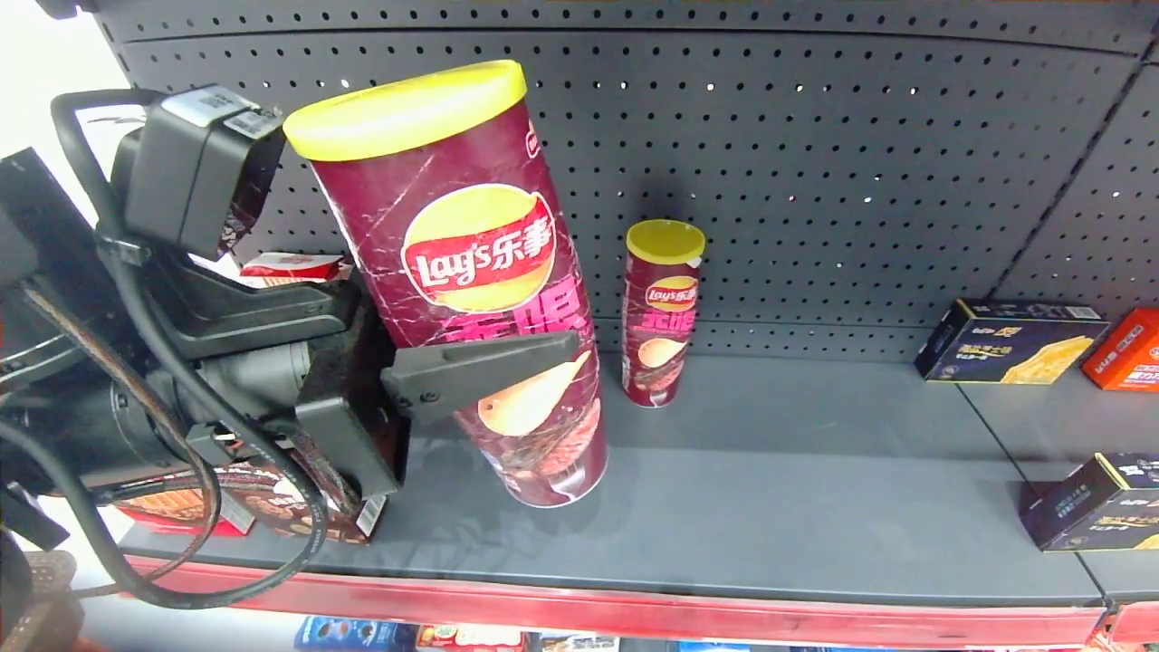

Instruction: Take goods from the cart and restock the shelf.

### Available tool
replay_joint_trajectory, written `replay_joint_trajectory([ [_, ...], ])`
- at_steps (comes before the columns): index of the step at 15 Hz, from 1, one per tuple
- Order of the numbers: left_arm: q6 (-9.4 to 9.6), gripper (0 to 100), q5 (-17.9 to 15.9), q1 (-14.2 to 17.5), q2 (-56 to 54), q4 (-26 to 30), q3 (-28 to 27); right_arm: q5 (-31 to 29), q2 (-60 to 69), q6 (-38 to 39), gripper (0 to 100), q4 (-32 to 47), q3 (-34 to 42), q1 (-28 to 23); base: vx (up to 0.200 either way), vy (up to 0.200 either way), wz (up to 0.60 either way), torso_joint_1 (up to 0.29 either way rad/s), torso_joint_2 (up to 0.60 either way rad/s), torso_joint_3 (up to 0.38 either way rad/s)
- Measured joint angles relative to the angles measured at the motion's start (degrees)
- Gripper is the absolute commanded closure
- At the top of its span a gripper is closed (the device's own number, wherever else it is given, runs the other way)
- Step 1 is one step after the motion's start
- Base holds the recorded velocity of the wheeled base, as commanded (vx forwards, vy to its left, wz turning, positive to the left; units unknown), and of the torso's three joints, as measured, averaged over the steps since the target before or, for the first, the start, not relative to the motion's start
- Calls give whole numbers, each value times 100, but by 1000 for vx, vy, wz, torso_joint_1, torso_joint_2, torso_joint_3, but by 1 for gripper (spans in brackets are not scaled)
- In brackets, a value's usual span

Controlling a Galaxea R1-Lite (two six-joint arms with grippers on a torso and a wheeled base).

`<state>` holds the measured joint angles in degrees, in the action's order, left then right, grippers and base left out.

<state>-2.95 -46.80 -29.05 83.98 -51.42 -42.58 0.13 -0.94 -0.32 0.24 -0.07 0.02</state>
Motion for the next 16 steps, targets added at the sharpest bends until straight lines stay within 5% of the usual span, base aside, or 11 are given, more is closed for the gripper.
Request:
replay_joint_trajectory([
  [3, -52, 100, 35, 20, 41, -63, 323, 71, -10, -37, 0, 11, -74, 0, 0, 0, 0, 0, 0, 0],
  [7, -169, 100, 30, 116, -217, -105, 844, 689, -766, -96, 0, 196, -1092, 124, 0, 0, 0, 0, 0, 0],
  [16, -372, 100, 22, 312, -380, -193, 835, 1114, -3861, -560, 0, -952, -2137, 1452, 0, 0, 0, 0, 0, 0],
])
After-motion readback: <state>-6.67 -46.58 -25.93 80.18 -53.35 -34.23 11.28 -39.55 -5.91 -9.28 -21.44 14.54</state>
